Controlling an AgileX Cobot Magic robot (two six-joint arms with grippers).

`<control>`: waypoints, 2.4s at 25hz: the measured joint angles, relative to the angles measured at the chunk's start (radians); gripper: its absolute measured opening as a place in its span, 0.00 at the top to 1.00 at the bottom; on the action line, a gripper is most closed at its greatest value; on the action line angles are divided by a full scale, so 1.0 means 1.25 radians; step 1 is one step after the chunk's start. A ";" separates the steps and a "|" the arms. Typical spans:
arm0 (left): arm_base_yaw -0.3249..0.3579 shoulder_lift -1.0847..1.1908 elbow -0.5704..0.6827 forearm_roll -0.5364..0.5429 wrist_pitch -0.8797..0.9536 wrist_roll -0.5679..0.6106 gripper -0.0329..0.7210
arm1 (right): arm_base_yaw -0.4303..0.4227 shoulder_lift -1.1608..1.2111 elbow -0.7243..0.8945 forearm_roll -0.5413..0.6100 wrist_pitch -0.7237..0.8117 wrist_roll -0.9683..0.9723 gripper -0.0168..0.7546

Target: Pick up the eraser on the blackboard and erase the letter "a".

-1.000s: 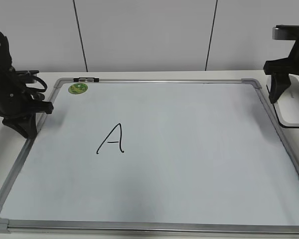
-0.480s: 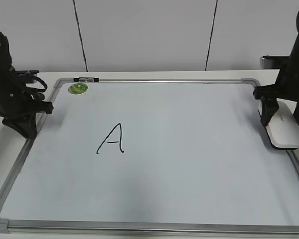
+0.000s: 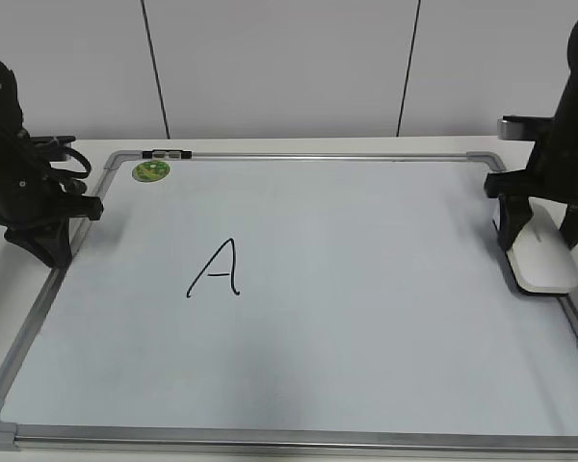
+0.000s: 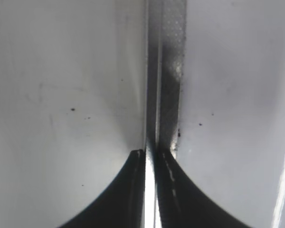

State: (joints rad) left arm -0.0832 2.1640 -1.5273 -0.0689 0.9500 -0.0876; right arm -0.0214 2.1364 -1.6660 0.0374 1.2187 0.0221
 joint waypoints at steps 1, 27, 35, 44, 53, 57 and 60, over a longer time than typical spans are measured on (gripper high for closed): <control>0.000 0.000 0.000 0.000 0.000 0.000 0.88 | 0.000 0.007 0.000 0.004 0.000 0.000 0.30; 0.000 0.000 0.000 0.003 0.000 0.000 0.84 | 0.000 0.034 -0.063 0.013 -0.003 -0.002 0.12; 0.000 -0.063 0.000 0.047 0.002 -0.005 0.29 | 0.000 -0.007 -0.065 0.013 -0.003 -0.002 0.12; 0.000 -0.109 0.000 0.055 0.107 -0.009 0.18 | 0.000 -0.097 -0.065 0.024 -0.002 0.000 0.14; -0.055 -0.177 0.000 0.070 0.195 -0.010 0.38 | 0.000 -0.155 -0.061 0.138 0.002 0.001 0.31; -0.102 -0.273 0.000 0.116 0.190 -0.020 0.41 | 0.000 -0.211 -0.024 0.145 0.004 0.001 0.32; -0.117 -0.334 0.000 0.142 0.192 -0.026 0.42 | 0.002 -0.256 0.012 0.147 0.005 0.000 0.33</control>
State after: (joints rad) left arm -0.2294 1.7461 -1.5273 0.1080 1.1894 -0.1199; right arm -0.0193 1.8161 -1.6504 0.2211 1.2251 0.0218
